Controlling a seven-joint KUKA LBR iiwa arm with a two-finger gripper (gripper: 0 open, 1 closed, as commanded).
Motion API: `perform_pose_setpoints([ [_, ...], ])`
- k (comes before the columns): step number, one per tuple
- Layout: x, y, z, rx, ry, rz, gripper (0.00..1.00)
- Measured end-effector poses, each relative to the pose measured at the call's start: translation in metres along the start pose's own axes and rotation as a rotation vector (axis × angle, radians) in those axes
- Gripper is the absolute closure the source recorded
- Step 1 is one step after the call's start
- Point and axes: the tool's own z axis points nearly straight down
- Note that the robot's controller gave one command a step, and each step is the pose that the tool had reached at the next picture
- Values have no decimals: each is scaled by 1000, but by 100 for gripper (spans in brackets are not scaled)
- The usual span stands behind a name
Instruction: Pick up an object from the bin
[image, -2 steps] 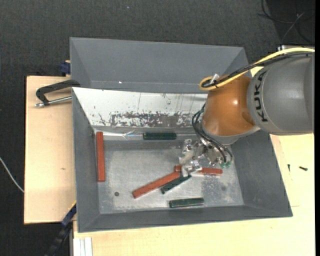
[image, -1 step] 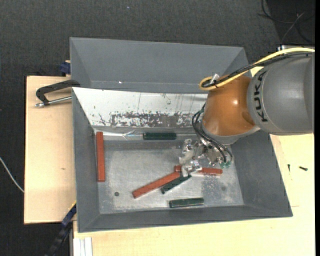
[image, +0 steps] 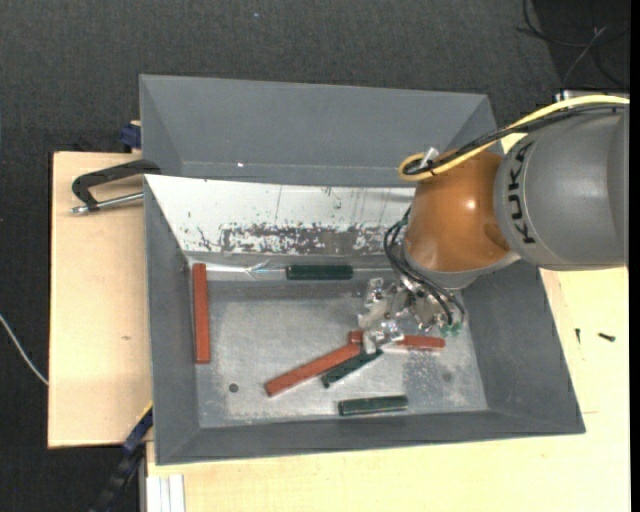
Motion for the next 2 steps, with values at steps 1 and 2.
perform_pose_setpoints([
  [1,-1,-61,-176,5,-20,-234,100],
  [2,-2,-67,-192,9,-25,-248,100],
])
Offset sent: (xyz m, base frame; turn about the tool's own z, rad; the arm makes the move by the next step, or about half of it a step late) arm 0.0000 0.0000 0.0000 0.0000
